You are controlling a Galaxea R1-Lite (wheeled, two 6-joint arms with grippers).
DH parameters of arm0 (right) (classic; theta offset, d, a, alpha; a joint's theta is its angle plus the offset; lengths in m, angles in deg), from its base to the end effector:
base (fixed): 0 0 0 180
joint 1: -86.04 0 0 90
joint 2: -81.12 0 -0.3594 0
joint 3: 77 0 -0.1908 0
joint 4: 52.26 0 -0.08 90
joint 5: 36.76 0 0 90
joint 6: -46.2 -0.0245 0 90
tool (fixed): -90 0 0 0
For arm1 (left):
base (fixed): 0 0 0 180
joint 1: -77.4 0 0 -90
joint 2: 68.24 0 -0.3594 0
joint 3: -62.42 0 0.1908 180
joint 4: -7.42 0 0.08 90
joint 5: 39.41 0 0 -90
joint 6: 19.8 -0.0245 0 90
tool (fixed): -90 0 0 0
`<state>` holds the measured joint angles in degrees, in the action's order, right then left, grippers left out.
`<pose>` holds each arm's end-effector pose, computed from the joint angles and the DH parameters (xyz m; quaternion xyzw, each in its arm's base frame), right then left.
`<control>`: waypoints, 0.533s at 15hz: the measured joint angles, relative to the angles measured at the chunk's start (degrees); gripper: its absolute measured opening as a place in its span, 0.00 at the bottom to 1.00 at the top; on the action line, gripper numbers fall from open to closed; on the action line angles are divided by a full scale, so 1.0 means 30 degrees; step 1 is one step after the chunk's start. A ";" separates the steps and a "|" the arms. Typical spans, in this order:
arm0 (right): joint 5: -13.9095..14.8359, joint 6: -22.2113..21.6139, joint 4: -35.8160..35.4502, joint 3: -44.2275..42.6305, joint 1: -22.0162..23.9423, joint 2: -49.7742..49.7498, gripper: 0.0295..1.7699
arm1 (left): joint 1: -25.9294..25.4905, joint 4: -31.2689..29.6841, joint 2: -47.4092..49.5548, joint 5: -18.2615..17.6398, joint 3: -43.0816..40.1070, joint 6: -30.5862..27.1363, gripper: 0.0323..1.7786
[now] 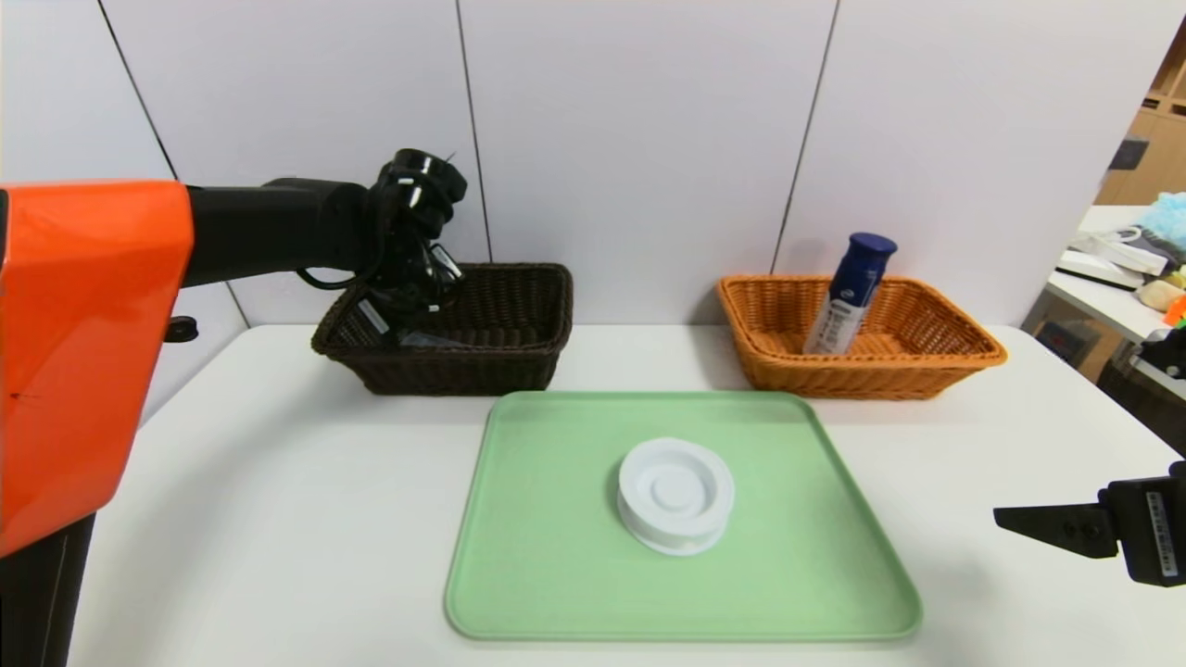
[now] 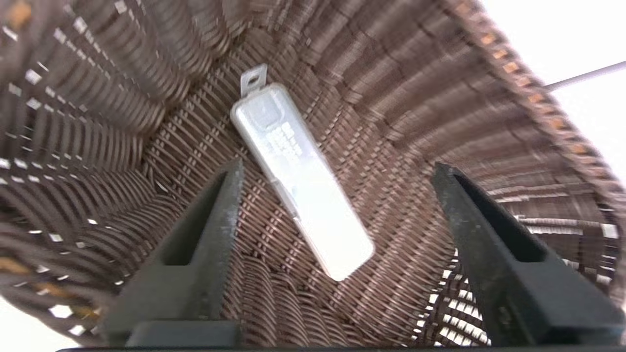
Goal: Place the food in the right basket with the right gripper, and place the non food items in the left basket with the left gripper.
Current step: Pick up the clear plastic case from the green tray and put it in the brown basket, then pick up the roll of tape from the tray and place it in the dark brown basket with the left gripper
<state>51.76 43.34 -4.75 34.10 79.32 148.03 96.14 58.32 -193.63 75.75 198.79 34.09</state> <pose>0.1220 0.0150 0.2627 0.0053 0.3880 0.0563 0.9199 0.4520 -0.1424 0.2638 -0.3115 0.2584 0.1904 0.8944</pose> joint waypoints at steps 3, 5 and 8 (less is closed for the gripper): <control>0.0004 -0.0008 0.0008 0.0150 0.0000 -0.0045 0.96 | 0.0670 -0.0508 0.1170 0.0268 0.0037 -0.1138 0.84; 0.0012 -0.0008 -0.0008 0.0223 0.0000 -0.0073 0.96 | 0.1845 -0.0845 0.2154 0.0866 0.0045 -0.3141 0.87; 0.0000 -0.0028 0.0000 0.0325 -0.0008 -0.0301 0.96 | 0.3291 -0.0691 0.3275 0.1252 -0.0211 -0.7331 0.89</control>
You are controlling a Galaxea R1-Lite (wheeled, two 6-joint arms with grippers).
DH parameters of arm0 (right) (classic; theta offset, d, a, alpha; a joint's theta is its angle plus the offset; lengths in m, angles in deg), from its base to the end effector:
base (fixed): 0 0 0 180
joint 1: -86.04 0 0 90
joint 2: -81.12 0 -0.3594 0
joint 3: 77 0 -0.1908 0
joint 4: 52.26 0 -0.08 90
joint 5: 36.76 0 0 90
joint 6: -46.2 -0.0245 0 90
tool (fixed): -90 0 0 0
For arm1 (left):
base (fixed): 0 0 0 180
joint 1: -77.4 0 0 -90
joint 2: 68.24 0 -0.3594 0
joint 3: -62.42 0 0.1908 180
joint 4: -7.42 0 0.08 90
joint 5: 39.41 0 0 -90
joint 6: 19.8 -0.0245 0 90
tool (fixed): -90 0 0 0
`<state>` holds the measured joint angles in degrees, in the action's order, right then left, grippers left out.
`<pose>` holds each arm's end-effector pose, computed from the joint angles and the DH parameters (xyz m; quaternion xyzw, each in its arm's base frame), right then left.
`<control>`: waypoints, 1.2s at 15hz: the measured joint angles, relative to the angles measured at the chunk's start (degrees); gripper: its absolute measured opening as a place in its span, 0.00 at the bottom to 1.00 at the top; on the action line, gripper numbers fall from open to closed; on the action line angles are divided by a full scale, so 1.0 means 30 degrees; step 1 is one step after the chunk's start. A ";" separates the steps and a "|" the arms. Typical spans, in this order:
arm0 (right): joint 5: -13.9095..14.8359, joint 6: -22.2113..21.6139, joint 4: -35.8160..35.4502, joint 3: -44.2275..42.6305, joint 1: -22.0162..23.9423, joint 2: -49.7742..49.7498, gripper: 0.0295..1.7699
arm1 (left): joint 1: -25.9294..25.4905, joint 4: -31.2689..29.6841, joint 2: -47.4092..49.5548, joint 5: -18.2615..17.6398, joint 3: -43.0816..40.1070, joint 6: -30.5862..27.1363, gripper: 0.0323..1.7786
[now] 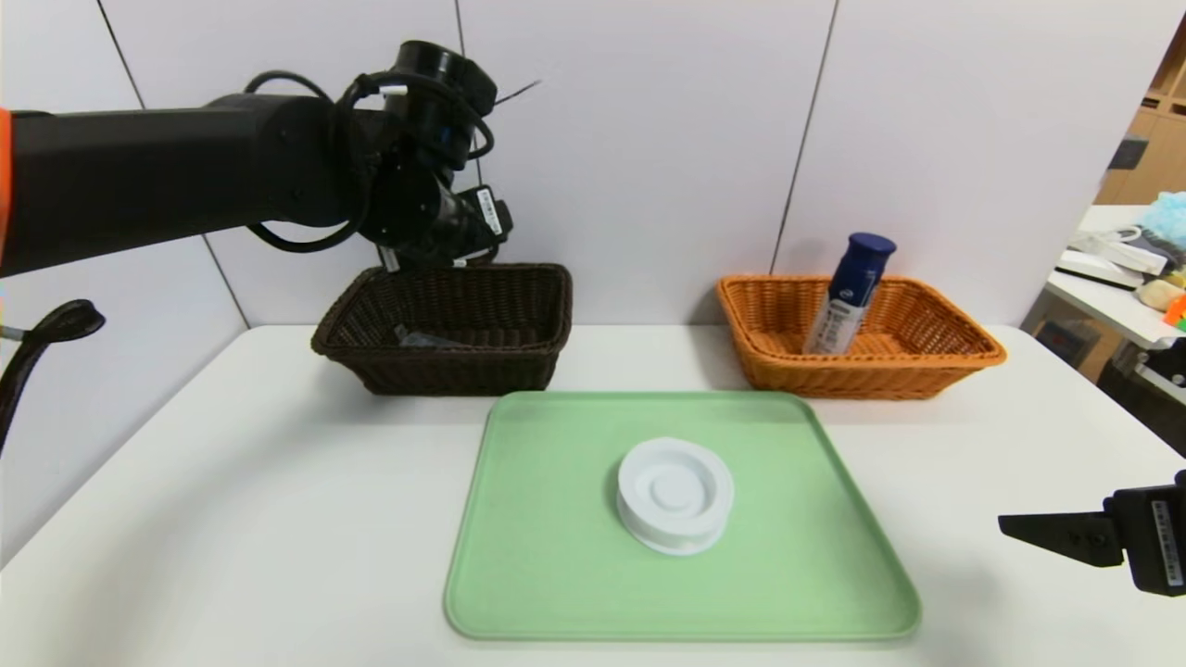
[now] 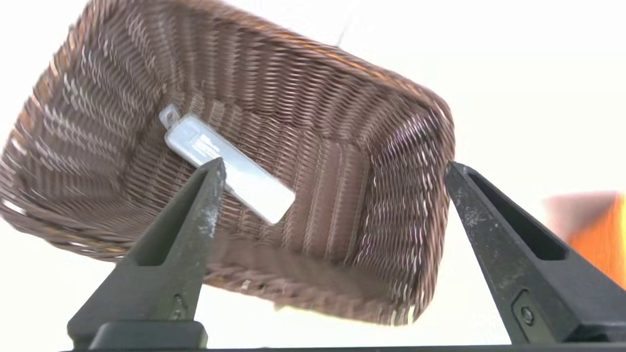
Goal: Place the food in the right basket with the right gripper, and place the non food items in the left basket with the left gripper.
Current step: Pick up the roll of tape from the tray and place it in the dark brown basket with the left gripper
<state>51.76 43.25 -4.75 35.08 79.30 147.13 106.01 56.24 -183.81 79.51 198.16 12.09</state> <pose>0.1168 0.0144 0.2601 0.0059 0.3887 0.0561 0.9196 0.3772 -0.1923 0.3414 -0.1517 0.2078 0.0621 0.9643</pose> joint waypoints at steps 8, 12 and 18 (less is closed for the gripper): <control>-0.0276 -0.0016 0.0016 0.0374 -0.0004 -0.0825 0.96 | 0.3161 0.2345 0.1264 -0.1508 -0.0597 -0.7221 0.94; -0.0293 0.0037 0.0024 -0.0256 -0.0195 -0.1057 0.96 | 0.5750 0.4888 0.1174 -0.2430 -0.0610 -0.4632 0.94; -0.0219 0.0020 0.0130 -0.1987 -0.0142 0.0126 0.96 | 0.8221 0.6774 -0.0333 -0.3125 -0.0675 0.0345 0.95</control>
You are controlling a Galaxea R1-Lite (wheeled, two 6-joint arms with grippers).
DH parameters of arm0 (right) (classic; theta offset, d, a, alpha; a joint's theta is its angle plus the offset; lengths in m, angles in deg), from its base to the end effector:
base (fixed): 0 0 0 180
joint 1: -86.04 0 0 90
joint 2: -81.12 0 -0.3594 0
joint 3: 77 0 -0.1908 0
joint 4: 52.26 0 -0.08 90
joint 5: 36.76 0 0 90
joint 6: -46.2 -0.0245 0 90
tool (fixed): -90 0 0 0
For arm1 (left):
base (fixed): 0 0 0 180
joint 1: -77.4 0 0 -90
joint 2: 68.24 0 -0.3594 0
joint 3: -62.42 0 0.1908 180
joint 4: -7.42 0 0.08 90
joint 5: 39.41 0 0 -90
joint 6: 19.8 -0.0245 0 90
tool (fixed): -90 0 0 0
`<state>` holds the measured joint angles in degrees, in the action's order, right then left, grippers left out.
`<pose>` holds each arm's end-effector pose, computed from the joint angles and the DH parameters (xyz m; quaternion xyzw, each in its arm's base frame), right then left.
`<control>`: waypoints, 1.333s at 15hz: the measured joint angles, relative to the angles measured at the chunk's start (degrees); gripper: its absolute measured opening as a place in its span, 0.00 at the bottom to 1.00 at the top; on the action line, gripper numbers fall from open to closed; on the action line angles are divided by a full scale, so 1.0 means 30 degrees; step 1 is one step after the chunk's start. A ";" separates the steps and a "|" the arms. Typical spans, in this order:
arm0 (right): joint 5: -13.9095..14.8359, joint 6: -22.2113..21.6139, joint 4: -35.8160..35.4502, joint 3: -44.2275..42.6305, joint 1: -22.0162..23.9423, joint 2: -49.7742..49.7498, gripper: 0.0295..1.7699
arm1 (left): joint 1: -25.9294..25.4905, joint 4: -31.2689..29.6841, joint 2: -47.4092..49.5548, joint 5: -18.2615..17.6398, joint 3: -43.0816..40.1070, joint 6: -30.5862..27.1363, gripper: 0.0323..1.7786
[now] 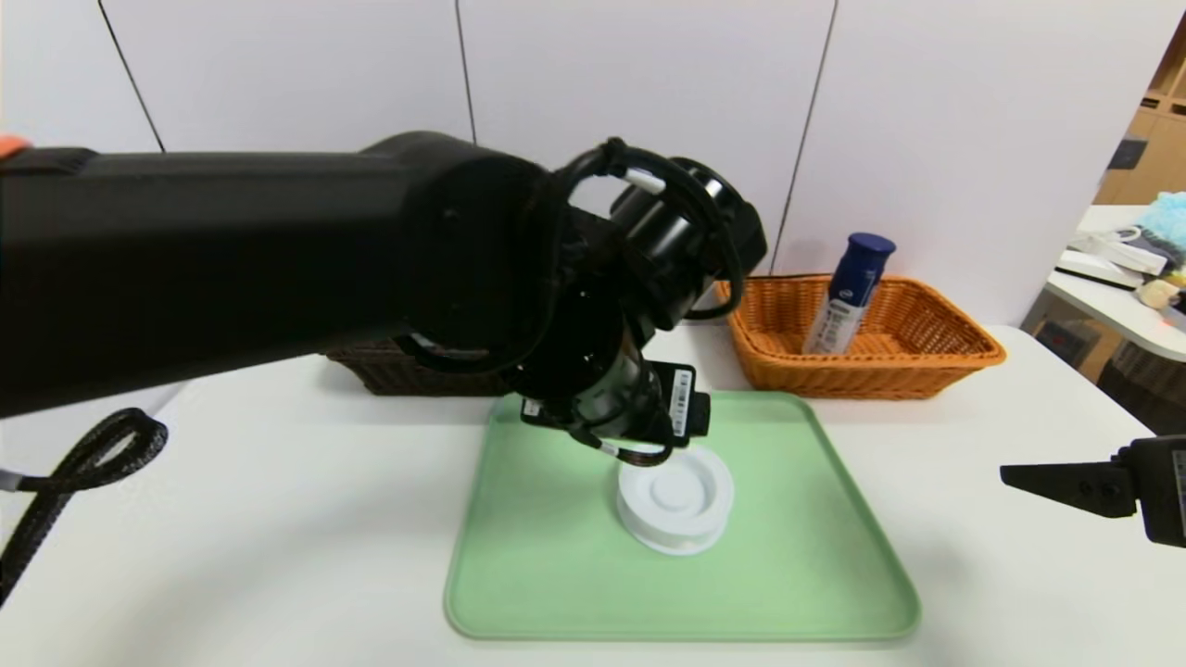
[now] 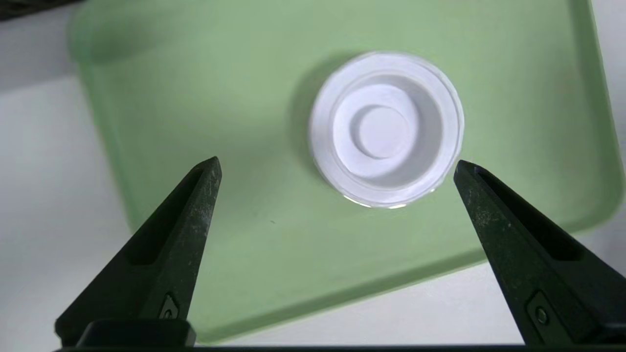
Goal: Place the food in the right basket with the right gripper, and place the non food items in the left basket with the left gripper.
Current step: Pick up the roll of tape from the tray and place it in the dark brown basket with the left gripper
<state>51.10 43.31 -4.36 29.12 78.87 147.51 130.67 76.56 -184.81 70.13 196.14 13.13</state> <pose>0.1237 0.0165 0.2865 0.0084 0.3469 0.0674 0.9355 0.2497 -0.3209 0.2965 0.0057 0.4122 -0.1501 0.8986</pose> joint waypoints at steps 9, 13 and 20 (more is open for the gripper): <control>-0.0081 -0.0028 -0.0037 -0.1552 -0.0069 0.1085 0.96 | -0.0293 0.0650 -0.2377 0.0061 0.0362 0.0093 0.95; -0.0394 -0.0028 0.0016 -0.1552 -0.0089 0.1032 0.96 | -0.0695 0.0772 -0.2731 0.0065 0.0610 0.0138 0.95; -0.0475 -0.0028 -0.0004 -0.1597 -0.0154 0.0939 0.96 | -0.1020 0.0772 -0.3153 0.0138 0.0638 0.0069 0.95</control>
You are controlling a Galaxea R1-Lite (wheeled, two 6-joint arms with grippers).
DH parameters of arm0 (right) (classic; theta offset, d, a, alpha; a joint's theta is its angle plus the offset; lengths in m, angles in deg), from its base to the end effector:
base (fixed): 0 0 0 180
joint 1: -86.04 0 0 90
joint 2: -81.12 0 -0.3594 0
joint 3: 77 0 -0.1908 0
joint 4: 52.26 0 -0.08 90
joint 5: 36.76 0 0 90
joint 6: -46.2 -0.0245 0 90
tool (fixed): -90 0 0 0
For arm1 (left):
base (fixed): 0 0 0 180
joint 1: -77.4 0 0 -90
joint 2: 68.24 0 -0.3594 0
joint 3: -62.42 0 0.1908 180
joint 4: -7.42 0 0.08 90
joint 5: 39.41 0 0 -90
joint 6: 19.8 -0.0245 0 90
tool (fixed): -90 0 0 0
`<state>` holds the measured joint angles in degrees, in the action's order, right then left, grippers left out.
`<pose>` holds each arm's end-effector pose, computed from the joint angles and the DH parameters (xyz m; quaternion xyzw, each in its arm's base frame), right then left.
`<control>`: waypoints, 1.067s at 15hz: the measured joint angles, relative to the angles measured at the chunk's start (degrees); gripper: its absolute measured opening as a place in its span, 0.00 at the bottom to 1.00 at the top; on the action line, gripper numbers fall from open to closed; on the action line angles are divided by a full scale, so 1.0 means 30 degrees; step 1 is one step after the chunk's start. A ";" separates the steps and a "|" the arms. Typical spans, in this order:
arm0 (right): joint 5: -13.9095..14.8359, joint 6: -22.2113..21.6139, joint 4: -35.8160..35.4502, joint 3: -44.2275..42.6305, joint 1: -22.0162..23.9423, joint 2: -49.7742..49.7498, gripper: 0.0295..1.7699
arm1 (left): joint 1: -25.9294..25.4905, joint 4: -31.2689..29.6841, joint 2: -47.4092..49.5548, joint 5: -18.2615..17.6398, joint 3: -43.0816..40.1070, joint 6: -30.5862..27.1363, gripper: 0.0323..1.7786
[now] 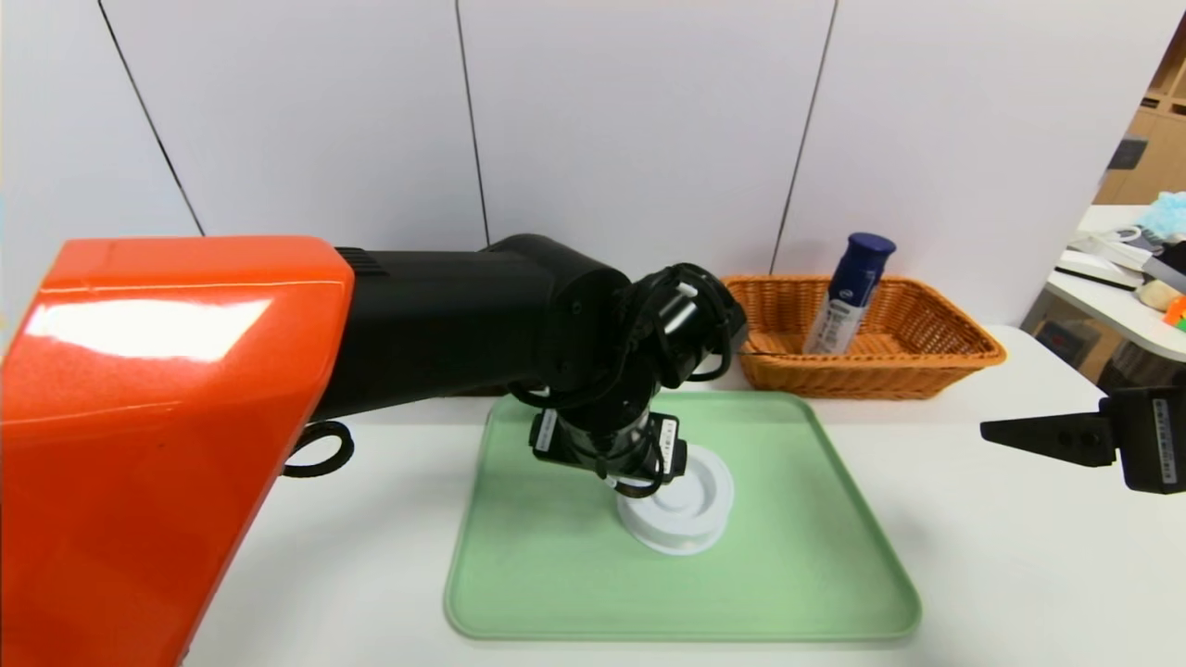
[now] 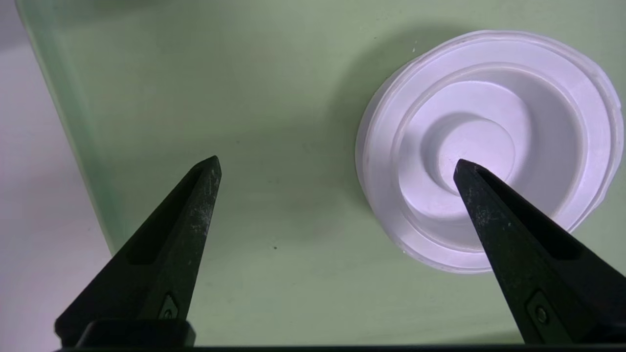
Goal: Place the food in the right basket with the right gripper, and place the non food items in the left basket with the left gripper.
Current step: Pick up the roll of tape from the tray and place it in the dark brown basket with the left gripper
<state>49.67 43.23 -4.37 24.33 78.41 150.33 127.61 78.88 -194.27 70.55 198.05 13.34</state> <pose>0.1410 0.0204 0.3024 0.0127 0.3312 0.0836 0.9398 0.2932 -0.3390 0.2316 0.0470 0.4670 -0.0946 0.8779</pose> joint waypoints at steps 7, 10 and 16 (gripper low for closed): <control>-0.0004 0.0000 0.0000 -0.0028 0.0000 -0.0126 0.96 | -0.0313 -0.0045 -0.0809 0.0016 0.0000 -0.0057 0.95; -0.0175 0.0000 -0.0061 -0.0028 0.0000 -0.0093 0.96 | -0.0329 -0.0065 -0.0943 0.0024 0.0024 -0.0041 0.95; -0.0289 0.0000 -0.0065 -0.0146 0.0000 0.0008 0.96 | -0.0402 -0.0122 -0.1109 0.0008 0.0028 -0.0069 0.95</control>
<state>48.81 43.23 -4.57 23.89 78.41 150.35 126.41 78.52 -197.59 70.57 198.13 13.13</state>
